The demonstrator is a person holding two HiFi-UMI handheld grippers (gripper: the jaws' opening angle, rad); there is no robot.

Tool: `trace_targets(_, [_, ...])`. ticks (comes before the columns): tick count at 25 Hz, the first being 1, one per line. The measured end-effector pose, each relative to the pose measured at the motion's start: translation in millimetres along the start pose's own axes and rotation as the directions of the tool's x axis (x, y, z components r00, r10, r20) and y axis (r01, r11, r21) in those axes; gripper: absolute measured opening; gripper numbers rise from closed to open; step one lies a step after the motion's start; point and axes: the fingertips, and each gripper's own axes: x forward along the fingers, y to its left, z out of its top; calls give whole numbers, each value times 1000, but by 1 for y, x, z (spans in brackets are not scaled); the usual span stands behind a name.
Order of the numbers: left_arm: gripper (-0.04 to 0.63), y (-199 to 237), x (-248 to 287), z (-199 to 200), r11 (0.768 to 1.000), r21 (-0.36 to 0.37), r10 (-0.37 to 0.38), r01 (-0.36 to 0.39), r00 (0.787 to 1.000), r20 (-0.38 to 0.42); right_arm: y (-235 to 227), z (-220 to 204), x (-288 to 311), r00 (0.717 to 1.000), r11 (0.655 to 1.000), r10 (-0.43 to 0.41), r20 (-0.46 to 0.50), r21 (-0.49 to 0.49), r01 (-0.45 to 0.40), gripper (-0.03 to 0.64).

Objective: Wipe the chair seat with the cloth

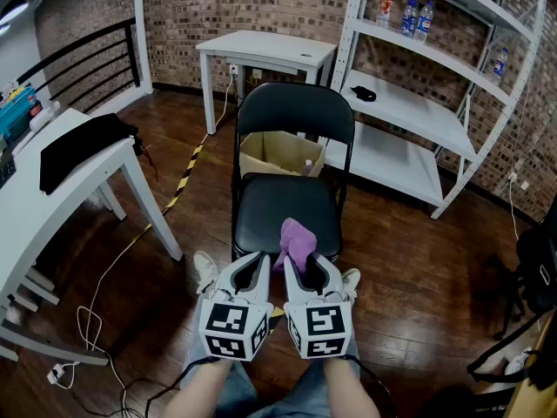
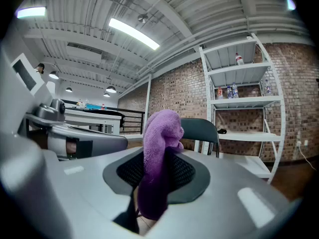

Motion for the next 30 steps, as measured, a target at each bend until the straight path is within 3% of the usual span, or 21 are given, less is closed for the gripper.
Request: trace_targets(30, [4,81,137,10,999,-13,30,-31,999,-29,-50,2,147,998,999,44,-35,-21,-45,103])
